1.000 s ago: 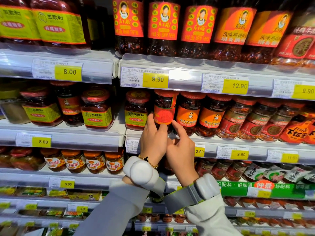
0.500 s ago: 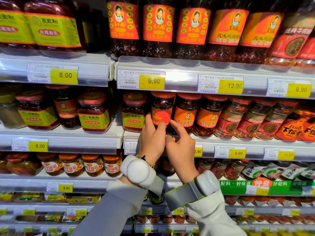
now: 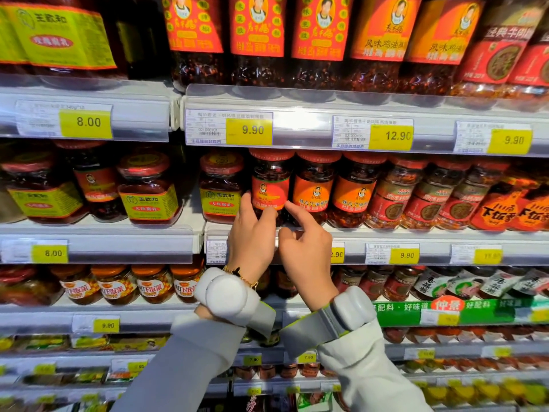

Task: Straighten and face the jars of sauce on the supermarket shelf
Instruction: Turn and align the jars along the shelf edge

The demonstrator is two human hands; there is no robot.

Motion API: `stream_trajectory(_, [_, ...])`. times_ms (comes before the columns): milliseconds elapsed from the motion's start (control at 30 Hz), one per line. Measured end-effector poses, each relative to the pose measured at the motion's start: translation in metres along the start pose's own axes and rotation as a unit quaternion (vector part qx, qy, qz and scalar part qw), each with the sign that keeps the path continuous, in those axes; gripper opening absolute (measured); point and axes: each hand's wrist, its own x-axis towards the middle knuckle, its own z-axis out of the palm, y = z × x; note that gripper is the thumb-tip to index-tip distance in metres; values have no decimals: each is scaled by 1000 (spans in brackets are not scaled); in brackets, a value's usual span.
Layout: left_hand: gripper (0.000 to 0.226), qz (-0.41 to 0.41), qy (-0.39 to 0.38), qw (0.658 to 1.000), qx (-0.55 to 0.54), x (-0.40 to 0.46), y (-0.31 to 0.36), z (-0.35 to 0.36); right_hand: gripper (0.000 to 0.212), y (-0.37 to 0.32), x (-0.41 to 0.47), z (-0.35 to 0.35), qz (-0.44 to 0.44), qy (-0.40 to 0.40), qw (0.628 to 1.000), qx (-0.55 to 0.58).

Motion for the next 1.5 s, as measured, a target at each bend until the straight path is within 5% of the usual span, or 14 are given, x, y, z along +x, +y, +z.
stream_trajectory(300, [61,2,27,997,69,-5,2,6,49,-3,1,-2,1,-18,1000,3])
stream_trajectory(467, [75,17,23,998,49,-12,2,4,50,-3,3,0,-2,-33,999,1])
stream_trajectory(667, [58,-2,10,999,50,0,-1,1,53,0,-1,-1,-1,-26,1000,13])
stream_trajectory(1500, [60,-1,8,999,54,-6,-3,-4,67,5,-5,5,14,-68,997,16])
